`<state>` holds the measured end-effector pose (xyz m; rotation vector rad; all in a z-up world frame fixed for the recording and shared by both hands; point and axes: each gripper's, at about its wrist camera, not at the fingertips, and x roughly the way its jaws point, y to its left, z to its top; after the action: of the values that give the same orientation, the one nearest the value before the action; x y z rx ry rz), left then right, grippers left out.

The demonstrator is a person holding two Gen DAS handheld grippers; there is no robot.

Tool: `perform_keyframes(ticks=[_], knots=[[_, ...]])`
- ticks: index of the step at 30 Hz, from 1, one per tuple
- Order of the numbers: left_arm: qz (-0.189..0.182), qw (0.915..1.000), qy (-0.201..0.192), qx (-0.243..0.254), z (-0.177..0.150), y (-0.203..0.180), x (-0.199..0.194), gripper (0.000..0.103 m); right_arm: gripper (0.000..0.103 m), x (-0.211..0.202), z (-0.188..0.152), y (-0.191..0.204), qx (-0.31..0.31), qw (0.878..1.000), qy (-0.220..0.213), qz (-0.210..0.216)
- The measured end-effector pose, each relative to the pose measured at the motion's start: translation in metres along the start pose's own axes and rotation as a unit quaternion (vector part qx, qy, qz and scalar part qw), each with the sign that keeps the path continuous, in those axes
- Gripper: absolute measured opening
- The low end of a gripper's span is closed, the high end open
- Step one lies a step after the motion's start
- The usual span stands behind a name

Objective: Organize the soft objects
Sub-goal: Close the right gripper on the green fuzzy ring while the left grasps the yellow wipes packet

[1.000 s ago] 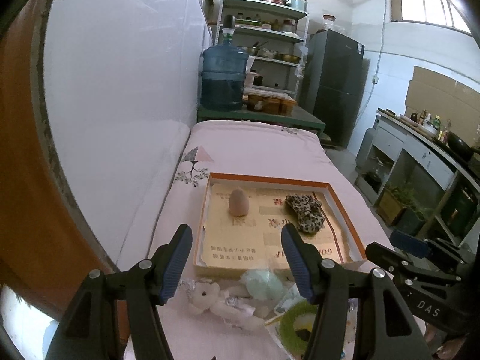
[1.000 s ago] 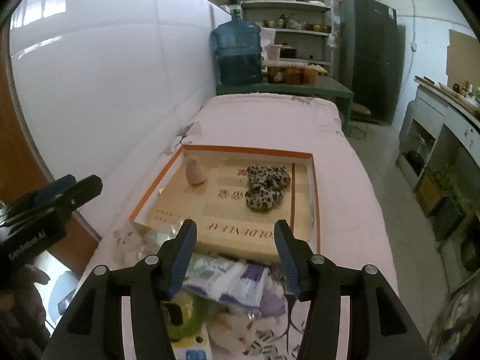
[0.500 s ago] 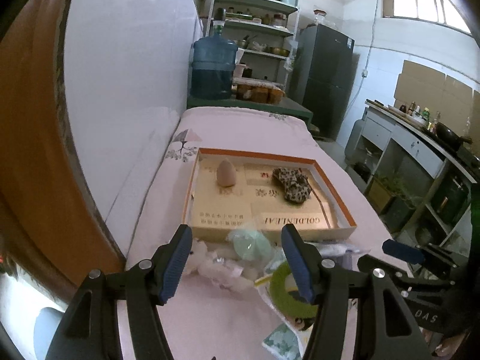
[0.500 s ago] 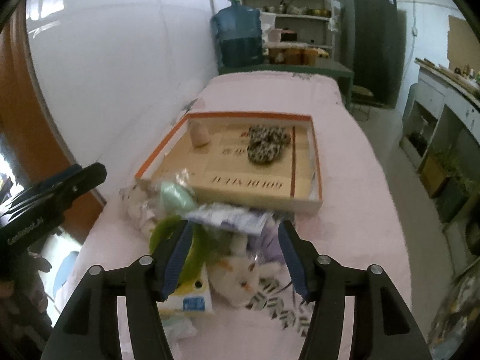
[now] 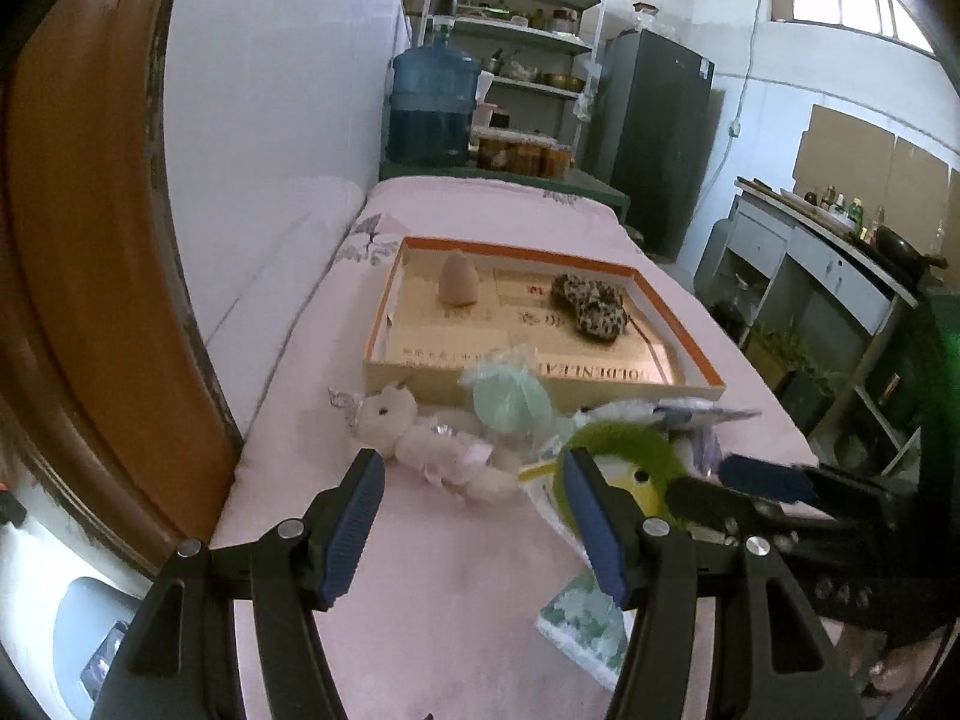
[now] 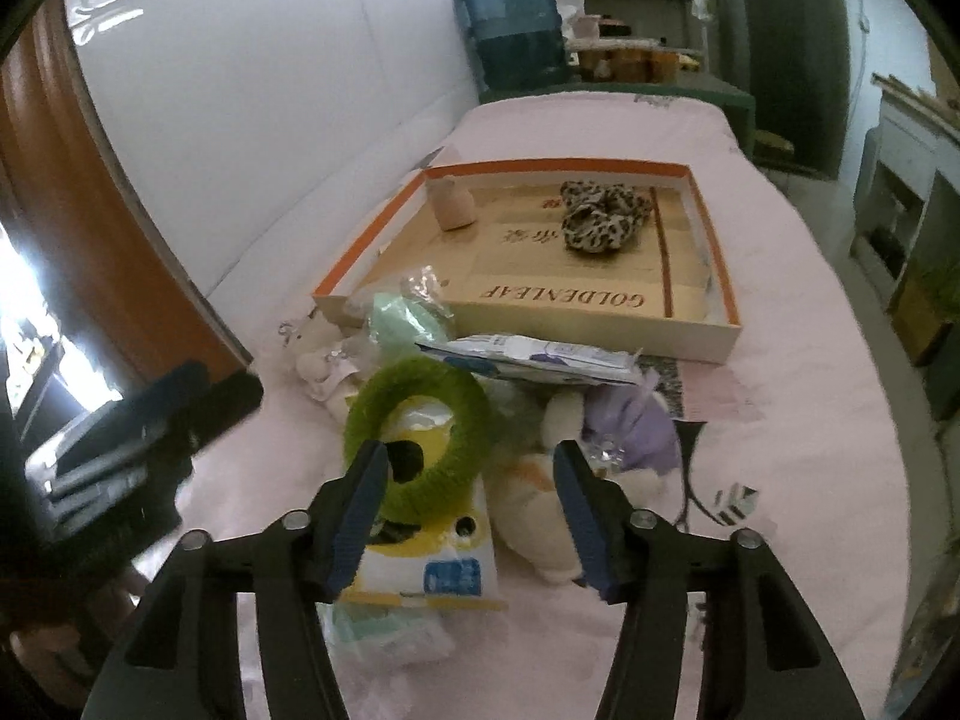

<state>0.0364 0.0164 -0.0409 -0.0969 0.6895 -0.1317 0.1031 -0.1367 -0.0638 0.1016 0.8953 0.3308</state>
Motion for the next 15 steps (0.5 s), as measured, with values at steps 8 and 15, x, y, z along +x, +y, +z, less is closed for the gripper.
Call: perform_keyframes(ticks=[8, 15], knots=[[-0.010, 0.9999, 0.012, -0.001, -0.013, 0.002, 0.006, 0.061, 0.019, 0.028, 0.008, 0.004, -0.002, 1.000, 0.023, 0.012], [-0.026, 0.9993, 0.025, 0.003, -0.018, -0.003, 0.012, 0.061, 0.013, 0.018, 0.005, -0.005, 0.006, 1.000, 0.013, 0.023]])
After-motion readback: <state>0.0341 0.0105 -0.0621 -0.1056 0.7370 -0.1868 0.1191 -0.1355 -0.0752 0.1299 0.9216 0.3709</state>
